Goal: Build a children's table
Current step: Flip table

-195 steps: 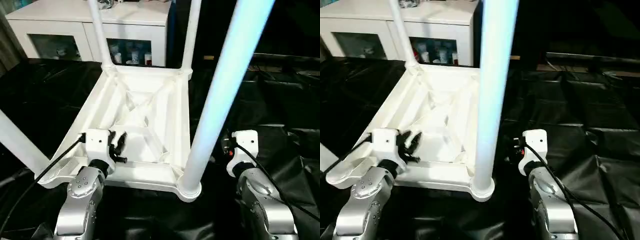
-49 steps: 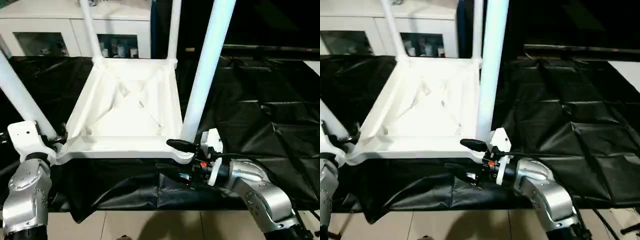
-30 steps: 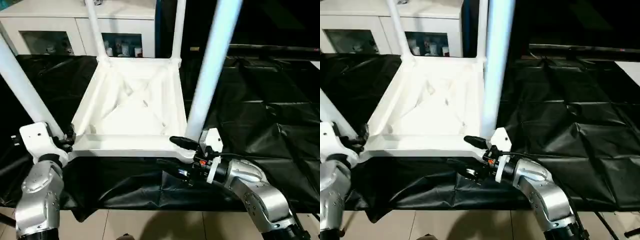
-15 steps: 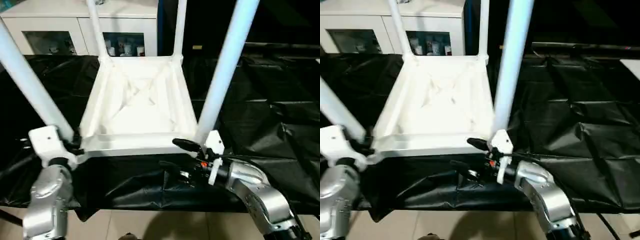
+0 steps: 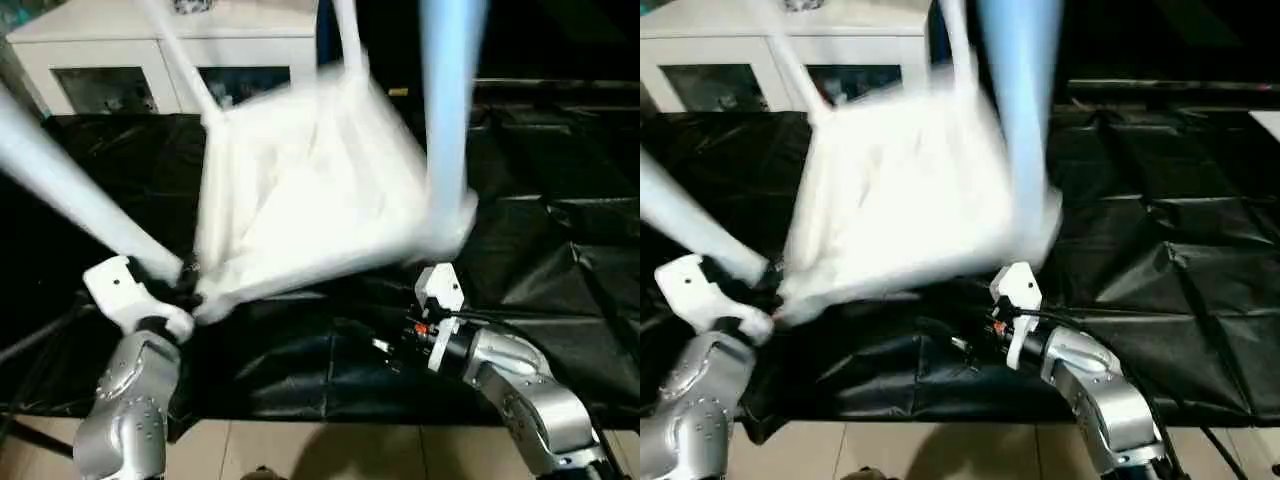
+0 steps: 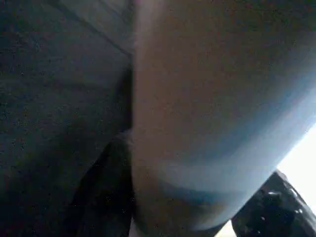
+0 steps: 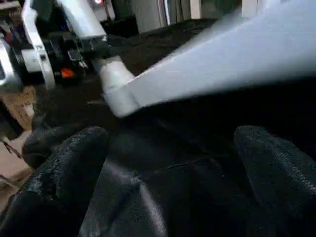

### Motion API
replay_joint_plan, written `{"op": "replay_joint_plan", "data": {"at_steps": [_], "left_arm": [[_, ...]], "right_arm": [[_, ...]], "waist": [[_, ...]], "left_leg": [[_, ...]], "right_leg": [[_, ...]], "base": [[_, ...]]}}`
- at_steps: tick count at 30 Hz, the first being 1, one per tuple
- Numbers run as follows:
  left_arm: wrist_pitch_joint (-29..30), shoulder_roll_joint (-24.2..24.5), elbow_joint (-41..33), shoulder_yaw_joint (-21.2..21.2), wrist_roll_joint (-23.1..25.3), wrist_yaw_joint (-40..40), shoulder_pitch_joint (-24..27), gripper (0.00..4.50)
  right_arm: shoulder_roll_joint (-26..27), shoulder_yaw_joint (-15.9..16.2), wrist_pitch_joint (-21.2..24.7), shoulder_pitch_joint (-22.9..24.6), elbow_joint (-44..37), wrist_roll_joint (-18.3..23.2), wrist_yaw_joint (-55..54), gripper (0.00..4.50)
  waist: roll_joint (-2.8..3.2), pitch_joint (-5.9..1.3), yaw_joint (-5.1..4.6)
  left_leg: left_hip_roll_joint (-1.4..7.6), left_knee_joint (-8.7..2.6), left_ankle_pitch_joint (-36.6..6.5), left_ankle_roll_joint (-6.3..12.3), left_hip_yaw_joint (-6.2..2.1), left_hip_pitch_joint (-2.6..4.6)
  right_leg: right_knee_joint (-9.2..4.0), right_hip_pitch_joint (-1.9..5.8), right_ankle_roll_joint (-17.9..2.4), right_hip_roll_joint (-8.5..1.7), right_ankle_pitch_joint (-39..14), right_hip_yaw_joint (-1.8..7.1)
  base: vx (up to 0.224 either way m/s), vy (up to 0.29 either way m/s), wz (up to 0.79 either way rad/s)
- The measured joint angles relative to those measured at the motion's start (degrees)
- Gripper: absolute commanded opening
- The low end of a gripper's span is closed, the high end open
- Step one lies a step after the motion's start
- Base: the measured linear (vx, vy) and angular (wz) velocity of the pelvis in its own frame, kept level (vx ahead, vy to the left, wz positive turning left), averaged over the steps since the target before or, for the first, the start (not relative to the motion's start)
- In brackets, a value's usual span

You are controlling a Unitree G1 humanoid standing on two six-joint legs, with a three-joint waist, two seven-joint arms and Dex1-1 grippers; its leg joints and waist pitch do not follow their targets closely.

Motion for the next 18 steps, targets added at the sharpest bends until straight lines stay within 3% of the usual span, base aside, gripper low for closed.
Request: {"op": "replay_joint_plan", "data": {"at_steps": [1,3,7,12,18], "left_arm": [[0.36,-0.02,-0.06,-0.18,-1.06,-0.46,-0.02,2.16],[0.55,-0.05,-0.23,-0.14,-1.05,-0.57,-0.02,2.13],[1.10,-0.05,-0.83,-0.27,1.05,-0.30,-0.09,2.09],[1.19,-0.01,-0.56,-1.47,0.21,0.65,-0.33,2.09],[1.11,-0.01,-0.54,-2.09,0.02,1.34,-0.48,2.09]], "right_arm": [[0.34,-0.30,1.11,-0.04,0.01,0.93,-0.26,4.50],[1.23,-1.16,2.74,-0.39,0.02,1.75,-1.70,4.50],[7.67,-6.69,8.37,-4.51,1.00,6.31,-9.04,4.50],[12.57,-10.24,10.95,-6.80,1.97,13.12,-14.00,4.50],[18.93,-18.04,13.60,-13.21,8.78,19.16,-22.54,4.50]], "waist": [[-0.49,-0.04,-0.07],[-0.90,-0.12,-0.29],[-0.92,-0.11,-0.92],[-1.00,-0.06,-0.97],[-1.06,-0.05,-1.08]], "left_leg": [[0.02,0.12,0.00,0.01,0.00,-0.18],[0.03,0.22,0.00,0.02,0.01,-0.24],[0.02,0.21,0.09,-0.16,0.20,-0.05],[0.02,0.11,0.28,-0.37,0.26,-0.04],[0.02,0.08,0.40,-0.44,0.27,-0.07]], "right_leg": [[0.15,-0.20,0.00,0.00,0.00,0.01],[0.20,-0.24,0.02,0.00,0.02,0.03],[0.30,-0.17,0.15,-0.10,0.19,0.12],[0.38,-0.17,0.26,-0.17,0.29,0.06],[0.42,-0.21,0.32,-0.20,0.35,0.02]], "base": [[0.000,0.000,0.00],[0.000,0.000,0.00],[0.000,0.000,0.00],[0.000,0.000,0.00],[0.000,0.000,0.00]]}}
